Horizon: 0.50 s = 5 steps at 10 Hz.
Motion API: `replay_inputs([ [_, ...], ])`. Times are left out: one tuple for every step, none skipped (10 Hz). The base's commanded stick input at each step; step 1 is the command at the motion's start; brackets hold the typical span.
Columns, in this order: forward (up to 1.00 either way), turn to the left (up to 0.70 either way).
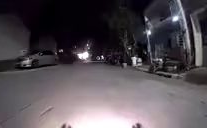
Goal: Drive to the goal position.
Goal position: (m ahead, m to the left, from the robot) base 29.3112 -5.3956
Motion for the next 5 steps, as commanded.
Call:
replay_inputs([
  [0.6,0.0],
  [0.6,0.0],
  [0.6,0.0],
  [0.6,0.0],
  [0.6,0.0],
])
